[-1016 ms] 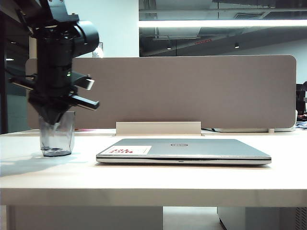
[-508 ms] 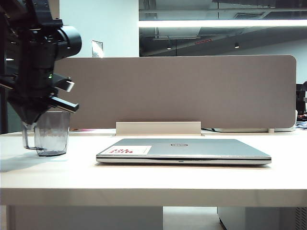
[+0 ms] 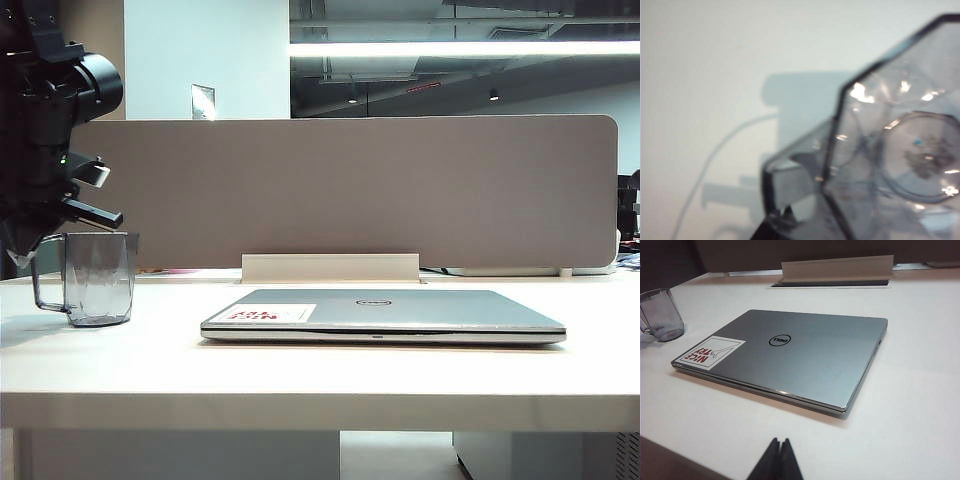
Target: Pick up the water cup and place it on the left side of the laptop.
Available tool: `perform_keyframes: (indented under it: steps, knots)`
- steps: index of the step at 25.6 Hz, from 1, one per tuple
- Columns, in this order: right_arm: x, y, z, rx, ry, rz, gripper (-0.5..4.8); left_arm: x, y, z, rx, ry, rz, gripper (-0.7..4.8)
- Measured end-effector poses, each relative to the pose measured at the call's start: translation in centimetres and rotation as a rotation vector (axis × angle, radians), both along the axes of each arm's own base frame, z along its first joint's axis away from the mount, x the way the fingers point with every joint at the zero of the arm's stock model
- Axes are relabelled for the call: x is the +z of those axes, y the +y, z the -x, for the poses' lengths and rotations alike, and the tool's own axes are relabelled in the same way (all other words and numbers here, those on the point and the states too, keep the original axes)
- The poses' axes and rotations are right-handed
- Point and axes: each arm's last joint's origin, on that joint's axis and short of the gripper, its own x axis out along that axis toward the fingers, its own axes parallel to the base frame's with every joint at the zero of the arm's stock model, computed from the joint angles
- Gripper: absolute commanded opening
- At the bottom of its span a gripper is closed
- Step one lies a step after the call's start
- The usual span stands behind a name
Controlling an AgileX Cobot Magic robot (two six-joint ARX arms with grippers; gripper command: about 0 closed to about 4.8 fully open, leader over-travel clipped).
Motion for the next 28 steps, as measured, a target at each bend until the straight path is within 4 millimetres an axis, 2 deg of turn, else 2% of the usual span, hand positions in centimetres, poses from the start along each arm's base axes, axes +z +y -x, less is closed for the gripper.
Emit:
perform_keyframes:
  steps: [12, 20, 28]
  knots:
    - [0.0, 0.0, 0.0, 0.0, 0.0, 0.0, -0.06, 0.3, -0.1, -0.9, -0.05, -0.079, -0.002, -0.06]
    - [0.0, 0.0, 0.0, 0.0, 0.0, 0.0, -0.06, -0.1, -0.2, -1.1, -0.067, -0.059, -0.015, -0.06]
    - [0.0, 0.0, 0.0, 0.0, 0.0, 0.0, -0.06, 0.9, 0.0, 0.6, -0.111, 0.041, -0.002, -0.06]
